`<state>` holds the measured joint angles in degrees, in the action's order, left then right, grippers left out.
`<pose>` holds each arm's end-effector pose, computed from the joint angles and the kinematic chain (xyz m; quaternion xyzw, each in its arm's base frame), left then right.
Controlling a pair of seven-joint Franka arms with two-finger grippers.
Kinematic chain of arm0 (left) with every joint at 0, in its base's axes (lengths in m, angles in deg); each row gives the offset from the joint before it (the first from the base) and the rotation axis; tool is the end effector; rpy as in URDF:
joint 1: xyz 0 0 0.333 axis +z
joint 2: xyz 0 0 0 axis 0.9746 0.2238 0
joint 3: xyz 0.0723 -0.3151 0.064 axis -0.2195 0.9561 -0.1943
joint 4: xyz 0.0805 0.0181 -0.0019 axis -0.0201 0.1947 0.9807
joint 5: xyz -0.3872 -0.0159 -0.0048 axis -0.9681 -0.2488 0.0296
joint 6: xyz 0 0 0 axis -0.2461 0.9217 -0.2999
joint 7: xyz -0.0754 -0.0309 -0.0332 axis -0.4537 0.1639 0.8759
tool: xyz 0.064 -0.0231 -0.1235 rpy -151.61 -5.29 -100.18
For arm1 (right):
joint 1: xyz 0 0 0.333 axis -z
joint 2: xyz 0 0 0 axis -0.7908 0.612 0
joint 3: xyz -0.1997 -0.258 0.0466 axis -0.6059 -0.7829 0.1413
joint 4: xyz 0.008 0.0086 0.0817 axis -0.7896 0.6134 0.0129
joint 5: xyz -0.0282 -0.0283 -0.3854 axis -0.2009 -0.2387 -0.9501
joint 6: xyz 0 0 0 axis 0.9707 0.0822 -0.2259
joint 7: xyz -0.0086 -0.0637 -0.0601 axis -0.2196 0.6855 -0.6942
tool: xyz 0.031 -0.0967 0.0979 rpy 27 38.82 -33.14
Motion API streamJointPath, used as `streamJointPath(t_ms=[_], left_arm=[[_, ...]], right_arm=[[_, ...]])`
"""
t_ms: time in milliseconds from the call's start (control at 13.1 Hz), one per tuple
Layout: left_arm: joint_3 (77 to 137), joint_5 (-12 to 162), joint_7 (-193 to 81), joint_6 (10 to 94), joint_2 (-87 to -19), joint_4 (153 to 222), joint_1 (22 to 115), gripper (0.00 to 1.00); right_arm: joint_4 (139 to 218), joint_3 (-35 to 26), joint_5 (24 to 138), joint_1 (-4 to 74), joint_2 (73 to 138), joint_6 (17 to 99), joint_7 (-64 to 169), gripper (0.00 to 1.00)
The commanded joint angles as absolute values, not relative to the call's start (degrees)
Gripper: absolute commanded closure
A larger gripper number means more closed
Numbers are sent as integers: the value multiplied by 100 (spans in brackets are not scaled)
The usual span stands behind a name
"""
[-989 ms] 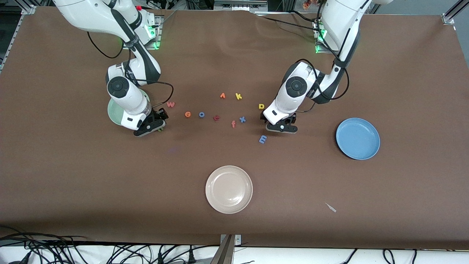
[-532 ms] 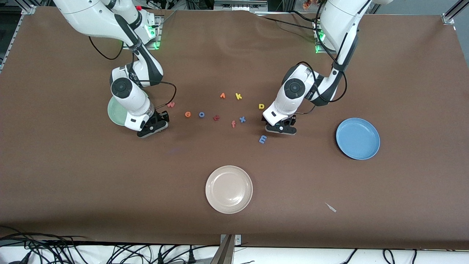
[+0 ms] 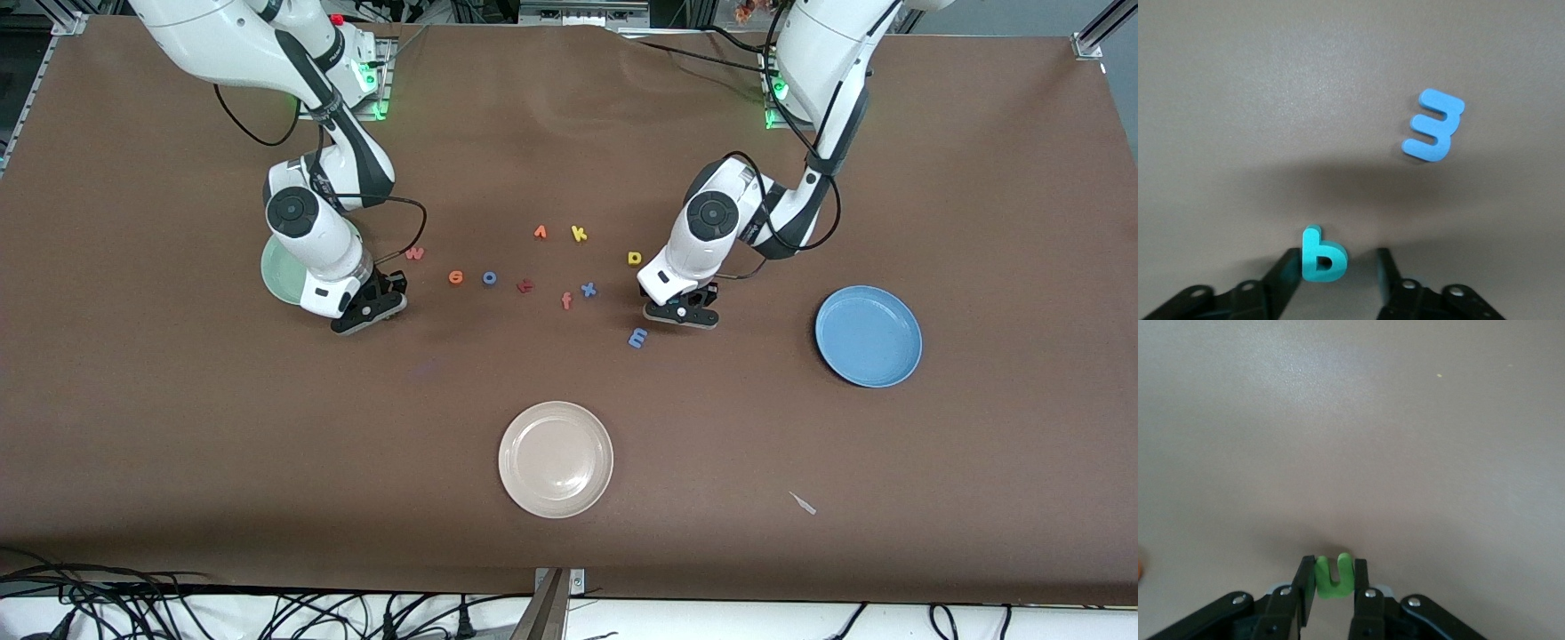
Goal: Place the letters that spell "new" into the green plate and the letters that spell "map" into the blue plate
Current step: 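Release the u onto the green plate and the b onto the blue plate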
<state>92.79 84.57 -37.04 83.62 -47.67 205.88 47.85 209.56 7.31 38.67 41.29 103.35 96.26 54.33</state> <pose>0.4968 -0.3281 0.1508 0.9975 -0.0696 -0.0087 0.0121 0.5207 0.1682 0.1822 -0.9692 -0.2451 -0.0237 0.0013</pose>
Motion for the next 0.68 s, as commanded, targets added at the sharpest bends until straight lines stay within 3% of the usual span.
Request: streamJointPath(t_ms=[0,152,228,456,609], left_arm=[[9205,8747,-3709,8268,-4680,20537,4754,87],[9205,8809,-3726,8259,-4707,20520,4797,100],[9188,8809,-3735,8094,-4742,20459,4824,100],[9196,8809,-4523,6148,-4786,19503,5244,100],[9205,8774,-5479,5335,-4917,19290,5674,100]], right_arm=[[21065,480,3805,4136,9368,8397,5484,98],[21266,339,3805,4137,8945,7902,5528,98],[21502,182,3805,4137,8822,7944,5528,98],[22275,-162,3805,4137,8645,8531,5528,97],[22751,-399,3805,4137,8706,9215,5528,96]])
